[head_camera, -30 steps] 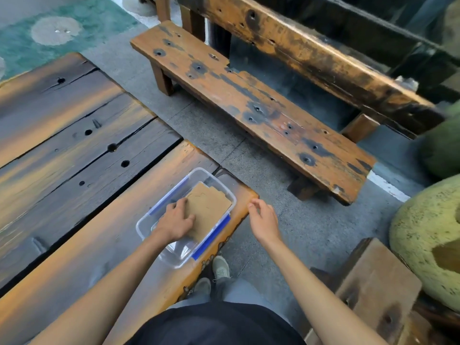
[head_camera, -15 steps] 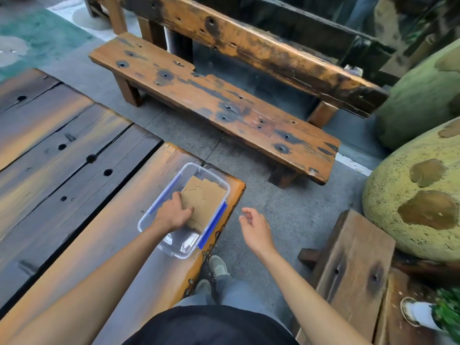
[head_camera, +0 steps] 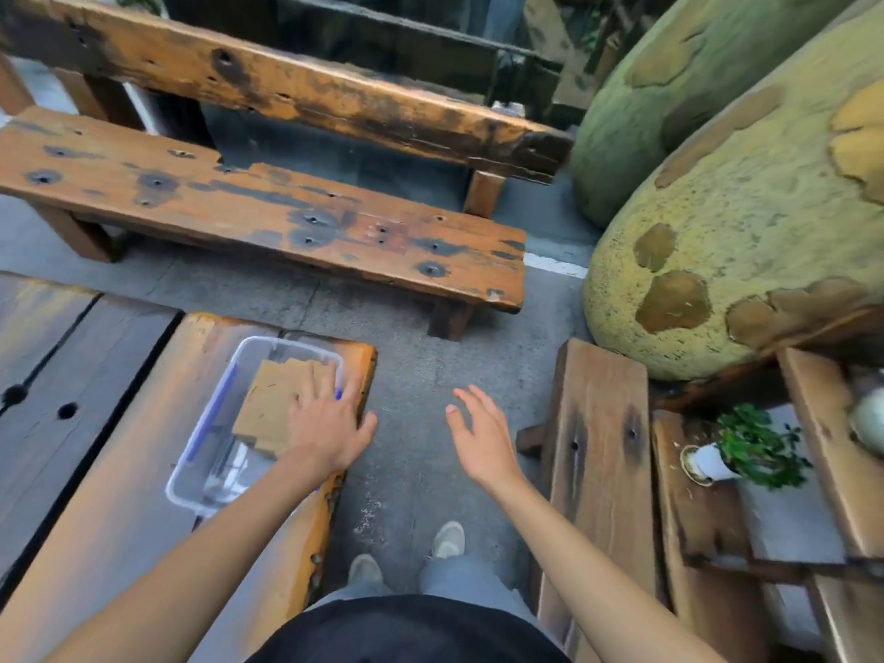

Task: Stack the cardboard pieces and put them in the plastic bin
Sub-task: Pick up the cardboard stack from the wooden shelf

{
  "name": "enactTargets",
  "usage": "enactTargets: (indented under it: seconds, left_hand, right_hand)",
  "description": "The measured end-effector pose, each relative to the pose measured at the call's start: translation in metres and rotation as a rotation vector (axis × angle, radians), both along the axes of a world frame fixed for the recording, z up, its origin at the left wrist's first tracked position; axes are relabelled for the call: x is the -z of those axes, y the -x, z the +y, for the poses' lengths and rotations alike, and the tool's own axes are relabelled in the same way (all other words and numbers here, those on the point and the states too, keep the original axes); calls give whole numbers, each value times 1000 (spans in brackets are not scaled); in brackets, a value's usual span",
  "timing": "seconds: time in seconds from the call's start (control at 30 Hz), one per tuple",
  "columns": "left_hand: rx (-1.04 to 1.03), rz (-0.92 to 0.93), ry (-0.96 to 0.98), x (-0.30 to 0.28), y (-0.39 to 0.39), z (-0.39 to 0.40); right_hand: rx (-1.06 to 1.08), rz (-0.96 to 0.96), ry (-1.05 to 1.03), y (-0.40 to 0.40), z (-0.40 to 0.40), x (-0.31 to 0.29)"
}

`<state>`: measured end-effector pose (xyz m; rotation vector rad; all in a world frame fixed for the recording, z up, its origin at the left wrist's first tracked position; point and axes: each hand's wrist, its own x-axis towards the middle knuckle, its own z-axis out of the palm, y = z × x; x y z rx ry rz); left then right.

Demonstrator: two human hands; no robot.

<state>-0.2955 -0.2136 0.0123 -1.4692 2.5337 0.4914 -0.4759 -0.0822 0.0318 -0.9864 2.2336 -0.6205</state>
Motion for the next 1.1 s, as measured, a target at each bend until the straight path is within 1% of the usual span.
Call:
enactTargets:
  seconds: [0.07,0.17,0.3,0.43,0.6,0.73,0.83,1.1]
  left_hand:
    - [83,36,20,-1,22,5]
    - [194,44,32,-6,56,17]
    - [319,79,72,-16,103,35]
    - [406,99,103,-27,149,54]
    - [524,121,97,-36,209,87]
    - [628,150,88,-41,262,120]
    - [724,162,120,-43,301,145]
    - [937,215,124,-52,398,210]
  right_hand:
    - [54,36,2,17,13,-5]
    - [129,69,8,42,34,-11]
    - [197,168,-14,76,67,-18]
    - [204,291,-95,109,104,-24]
    - [240,413,-158,148,154,-35]
    - [313,437,-197,182,200,-39]
    - [382,442,-219,206,233,-41]
    - [567,413,-261,256,316,-51]
